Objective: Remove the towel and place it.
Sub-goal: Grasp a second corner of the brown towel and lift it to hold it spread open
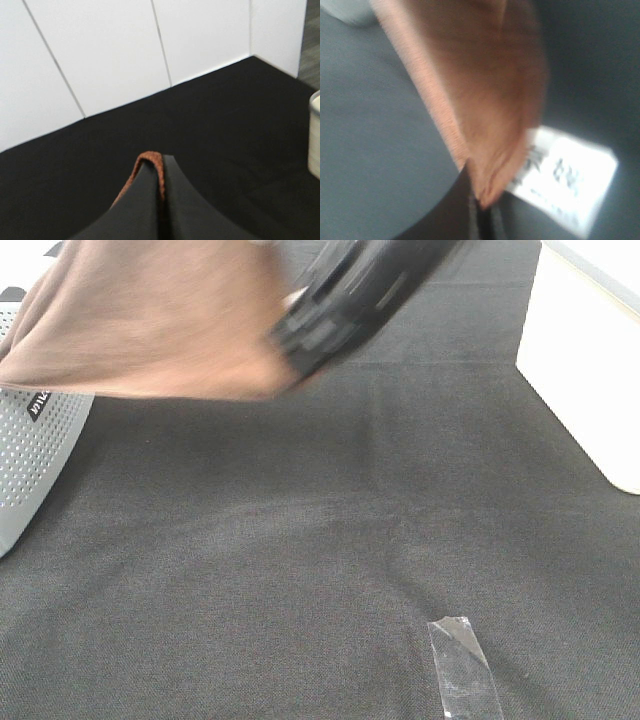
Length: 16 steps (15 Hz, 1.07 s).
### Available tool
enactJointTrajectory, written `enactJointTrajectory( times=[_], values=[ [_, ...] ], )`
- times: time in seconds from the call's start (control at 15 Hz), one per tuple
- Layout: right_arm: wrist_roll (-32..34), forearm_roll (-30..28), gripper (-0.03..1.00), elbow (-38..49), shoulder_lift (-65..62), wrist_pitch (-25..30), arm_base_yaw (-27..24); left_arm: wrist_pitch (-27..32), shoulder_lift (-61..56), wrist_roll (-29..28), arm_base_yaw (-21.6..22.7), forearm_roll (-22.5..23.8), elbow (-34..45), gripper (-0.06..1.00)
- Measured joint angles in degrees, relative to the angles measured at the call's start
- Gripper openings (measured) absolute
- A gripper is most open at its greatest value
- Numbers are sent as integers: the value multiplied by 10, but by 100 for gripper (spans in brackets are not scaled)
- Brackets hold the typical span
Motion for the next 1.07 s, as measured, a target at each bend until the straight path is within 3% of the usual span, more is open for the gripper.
enactJointTrajectory(
  times=[0.07, 0.13, 0.27, 0.53, 0.73, 0.93, 1.07],
  values=[
    [0, 0, 0, 0, 0, 0, 0, 0, 0, 0, 0, 0, 0, 0],
    [18, -91, 0, -61, -28, 40, -21, -42, -1, -2, 0, -2, 0, 0],
    [14, -131, 0, -129, -40, 80, -54, -95, -6, -20, 1, -2, 0, 0],
    [-96, -159, 0, -256, -41, 129, -95, -185, -25, -127, 41, 2, -1, 0],
    [-162, -202, 0, -308, -41, 127, -95, -186, -26, -142, 62, -30, -1, 0],
    [-164, -286, 0, -321, -41, 104, -95, -185, -26, -142, 69, -50, -1, 0],
    [-164, -314, 0, -322, -41, 48, -95, -186, -26, -143, 81, -68, -1, 0]
  ],
)
